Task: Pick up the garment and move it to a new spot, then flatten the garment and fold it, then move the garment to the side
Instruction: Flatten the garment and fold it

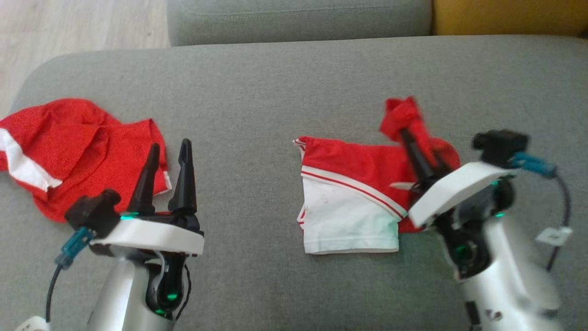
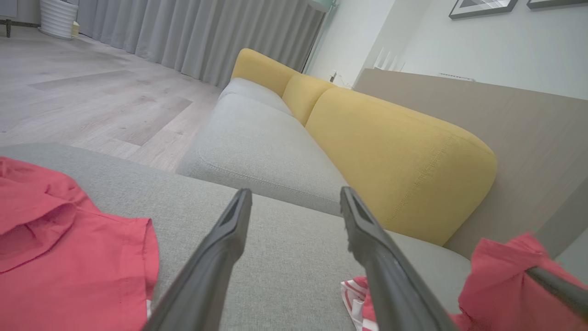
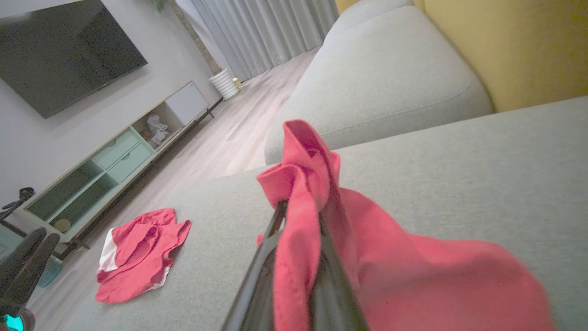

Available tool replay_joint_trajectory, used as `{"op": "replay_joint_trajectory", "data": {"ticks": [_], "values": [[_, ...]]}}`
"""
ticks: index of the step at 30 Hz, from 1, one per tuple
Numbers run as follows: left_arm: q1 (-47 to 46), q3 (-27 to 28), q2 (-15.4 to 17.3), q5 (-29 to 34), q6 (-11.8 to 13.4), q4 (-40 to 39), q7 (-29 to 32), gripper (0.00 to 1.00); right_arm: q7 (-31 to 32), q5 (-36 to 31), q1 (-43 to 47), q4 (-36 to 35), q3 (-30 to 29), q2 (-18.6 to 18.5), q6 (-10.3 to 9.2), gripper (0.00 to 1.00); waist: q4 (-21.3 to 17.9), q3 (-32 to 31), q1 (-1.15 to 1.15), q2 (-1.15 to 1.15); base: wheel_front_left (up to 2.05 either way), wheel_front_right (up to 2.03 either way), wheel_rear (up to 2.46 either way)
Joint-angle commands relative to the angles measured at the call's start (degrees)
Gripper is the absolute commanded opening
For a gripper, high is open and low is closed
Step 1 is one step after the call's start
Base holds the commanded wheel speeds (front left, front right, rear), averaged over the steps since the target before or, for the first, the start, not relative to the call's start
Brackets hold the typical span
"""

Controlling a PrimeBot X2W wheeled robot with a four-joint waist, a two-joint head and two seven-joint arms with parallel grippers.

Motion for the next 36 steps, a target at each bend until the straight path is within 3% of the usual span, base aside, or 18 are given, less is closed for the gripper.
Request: {"op": "replay_joint_trajectory", "data": {"ticks": [1, 9, 11, 17, 23, 31, 36], "values": [[-1.6, 1.2, 0.5, -0.3, 0.4, -1.9, -0.3, 1.00, -1.9, 1.4, -1.8, -0.8, 3.2, 0.3, -0.05, 0.00, 0.7, 0.4, 0.00, 0.00, 0.00, 0.00, 0.00], [-2.7, -0.3, 0.5, -0.9, 0.6, -1.5, -0.3, 1.00, -9.0, 4.5, -4.1, 10.2, 14.7, 0.3, -0.05, 0.00, 3.6, 2.6, 0.00, 0.00, 0.00, 0.00, 0.00], [-2.8, -0.5, 0.5, -1.0, 0.6, -1.3, -0.3, 1.00, -10.4, 5.2, -4.8, 12.6, 16.9, 0.3, -0.05, 1.00, 4.1, 3.0, 0.00, 0.00, 0.00, 0.00, 0.00], [-2.7, -0.3, 0.5, -1.4, 0.7, -1.0, -0.3, 1.00, -15.0, 12.7, -6.7, 13.8, 23.0, 0.3, -0.05, 1.00, 4.5, 3.2, 0.00, 0.00, 0.00, 0.00, 0.00], [-2.3, 0.5, 0.5, -1.4, 0.9, -0.9, -0.3, 1.00, -16.9, 16.3, -9.6, 14.3, 22.4, 0.3, -0.05, 1.00, 2.9, 2.1, 0.00, 0.00, 0.00, 0.00, 0.00], [-1.9, 1.1, 0.5, -1.0, 0.9, -1.9, -0.3, 1.00, -16.6, 1.7, -12.9, 16.2, 10.8, 0.3, -0.05, 1.00, 0.0, 0.7, 0.00, 0.00, 0.00, 0.00, 0.00], [-1.6, 1.2, 0.5, -0.7, 0.8, -2.7, -0.3, 1.00, -16.7, -9.0, -11.1, 12.7, 4.1, -1.2, -0.05, 1.00, -1.4, 0.3, 0.00, 0.00, 0.00, 0.00, 0.00]]}}
